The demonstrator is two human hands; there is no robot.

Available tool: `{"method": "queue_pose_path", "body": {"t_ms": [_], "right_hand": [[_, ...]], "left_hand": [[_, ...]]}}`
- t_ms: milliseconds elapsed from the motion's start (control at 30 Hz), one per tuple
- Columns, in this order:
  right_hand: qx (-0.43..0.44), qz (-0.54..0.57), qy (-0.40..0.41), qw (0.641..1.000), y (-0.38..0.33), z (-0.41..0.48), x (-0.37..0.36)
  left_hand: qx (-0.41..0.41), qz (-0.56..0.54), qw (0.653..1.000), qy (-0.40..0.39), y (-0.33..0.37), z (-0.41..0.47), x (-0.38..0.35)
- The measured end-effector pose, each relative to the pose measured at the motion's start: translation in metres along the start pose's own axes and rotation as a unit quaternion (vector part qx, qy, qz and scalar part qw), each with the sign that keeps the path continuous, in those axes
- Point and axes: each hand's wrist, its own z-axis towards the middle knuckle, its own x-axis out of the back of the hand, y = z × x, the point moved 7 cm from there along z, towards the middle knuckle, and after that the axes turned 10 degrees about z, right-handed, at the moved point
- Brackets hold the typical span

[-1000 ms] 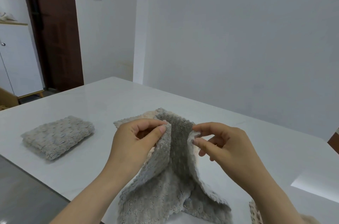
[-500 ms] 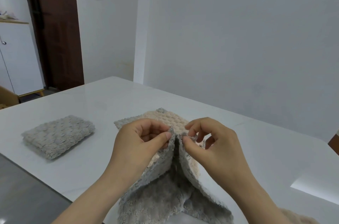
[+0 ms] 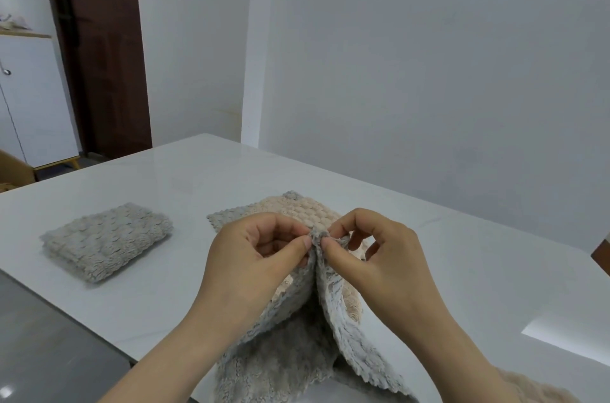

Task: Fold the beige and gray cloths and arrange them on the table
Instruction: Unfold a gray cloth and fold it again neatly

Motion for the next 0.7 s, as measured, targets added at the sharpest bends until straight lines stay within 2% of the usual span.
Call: {"method": "queue_pose_path", "body": {"t_ms": [433, 700], "right_hand": [[-0.001, -0.003, -0.012, 1.0, 0.001, 0.0011, -0.0021], [0.01, -0.009, -0.025, 1.0, 0.0001, 0.0006, -0.0048]], "left_hand": [[-0.015, -0.013, 1.0, -0.012, 0.0037, -0.0043, -0.0019], [-0.029, 0.017, 0.999, 0.002, 0.0016, -0.0025, -0.0013]]}}
